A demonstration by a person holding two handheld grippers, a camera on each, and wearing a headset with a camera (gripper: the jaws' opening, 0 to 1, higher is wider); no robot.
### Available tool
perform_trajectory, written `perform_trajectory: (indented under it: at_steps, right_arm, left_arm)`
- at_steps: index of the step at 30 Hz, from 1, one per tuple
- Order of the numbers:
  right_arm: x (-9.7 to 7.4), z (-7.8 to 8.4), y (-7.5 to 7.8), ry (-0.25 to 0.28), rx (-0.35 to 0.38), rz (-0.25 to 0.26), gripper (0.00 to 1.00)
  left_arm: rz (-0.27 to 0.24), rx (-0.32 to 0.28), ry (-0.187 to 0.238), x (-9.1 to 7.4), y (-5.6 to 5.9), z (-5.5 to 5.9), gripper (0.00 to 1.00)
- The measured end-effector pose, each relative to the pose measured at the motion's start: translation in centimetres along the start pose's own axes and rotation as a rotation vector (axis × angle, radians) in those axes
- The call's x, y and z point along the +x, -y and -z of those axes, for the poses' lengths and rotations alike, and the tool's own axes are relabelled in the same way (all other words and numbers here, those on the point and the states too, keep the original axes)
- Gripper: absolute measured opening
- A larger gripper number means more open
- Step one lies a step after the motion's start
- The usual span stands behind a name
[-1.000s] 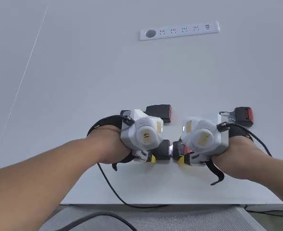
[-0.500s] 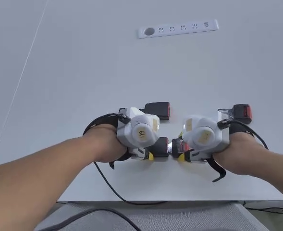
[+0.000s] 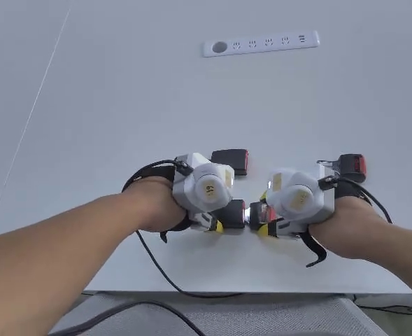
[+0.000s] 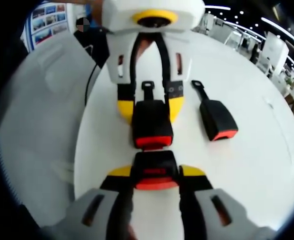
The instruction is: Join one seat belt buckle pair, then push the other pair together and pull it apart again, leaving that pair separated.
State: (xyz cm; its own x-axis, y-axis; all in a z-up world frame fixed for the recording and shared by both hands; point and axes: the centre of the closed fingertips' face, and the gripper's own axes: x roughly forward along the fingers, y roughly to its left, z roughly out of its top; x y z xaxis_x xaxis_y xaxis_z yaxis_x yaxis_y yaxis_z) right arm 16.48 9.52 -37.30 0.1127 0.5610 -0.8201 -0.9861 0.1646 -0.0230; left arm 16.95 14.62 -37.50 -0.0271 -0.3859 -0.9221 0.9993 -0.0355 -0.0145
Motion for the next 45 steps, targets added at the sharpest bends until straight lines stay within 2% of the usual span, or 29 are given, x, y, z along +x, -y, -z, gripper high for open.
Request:
perform_trajectory:
  at_steps: [3,7,10,13,17,20,21,23,27,29,30,32,36,39,42,45]
  right_arm:
    - [0.0,0.0,0.0,0.003,-0.001,-0.003,0.35]
    - [0.0,0.0,0.0,0.004,0.006,0.001,0.35]
    - [0.0,-0.1,0.0,0.014,0.011,0.001,0.35]
    - [-0.1,-0.1,0.0,0.021,0.040,0.001,0.36]
    - [-0.3,-0.3,-0.1,0.029,0.027,-0.003,0.36]
    - [-0.8,-0.6,-0.3,0.048,0.035,-0.013,0.35]
    - [-1.3,-0.9,-0.3,0.063,0.040,-0.012,0.35]
    - [-1.9,-1.2,-0.3,0.081,0.055,-0.011,0.35]
    - [-3.3,-1.7,-0.3,0.101,0.049,-0.001,0.35]
    - [-4.0,-1.9,-0.3,0.119,0.076,-0.004,0.35]
    - [-4.3,-1.8,-0.3,0.119,0.069,0.002,0.35]
    - [-4.9,-1.4,0.3,0.115,0.060,0.013,0.35]
    - [-6.2,-0.5,1.9,0.110,0.071,0.047,0.35]
    - [-6.9,0.4,3.0,0.107,0.086,0.058,0.34]
    - [-7.6,1.7,4.2,0.083,0.068,0.068,0.34]
    - [-8.3,2.8,5.2,0.056,0.063,0.082,0.34]
  left_arm:
    - [0.000,-0.008,-0.009,0.0,0.0,-0.1,0.34]
    - [0.003,0.004,-0.053,0.1,-0.1,-0.1,0.35]
    - [-0.004,-0.001,-0.052,0.0,0.0,0.0,0.35]
    - [-0.015,-0.031,-0.054,-0.1,-0.1,0.2,0.37]
    - [-0.017,-0.017,-0.056,-0.1,0.3,0.3,0.46]
    - [-0.019,-0.022,-0.054,-0.5,0.6,0.3,0.45]
    - [-0.030,-0.033,-0.046,-0.8,0.5,0.2,0.45]
    - [-0.047,-0.054,-0.005,-1.8,0.3,-0.7,0.45]
    - [-0.059,-0.044,0.014,-3.0,0.0,-1.4,0.46]
    - [-0.053,-0.050,0.045,-3.6,-0.2,-2.1,0.46]
    - [-0.058,-0.066,0.065,-4.0,-0.6,-2.5,0.46]
    - [-0.068,-0.066,0.076,-4.3,-1.2,-2.8,0.46]
    - [-0.094,-0.052,0.081,-4.7,-2.7,-3.1,0.45]
    - [-0.122,-0.038,0.083,-4.8,-4.3,-3.3,0.45]
    - [-0.128,-0.048,0.084,-4.8,-5.7,-3.5,0.45]
    - [-0.144,-0.025,0.081,-5.0,-6.9,-3.5,0.43]
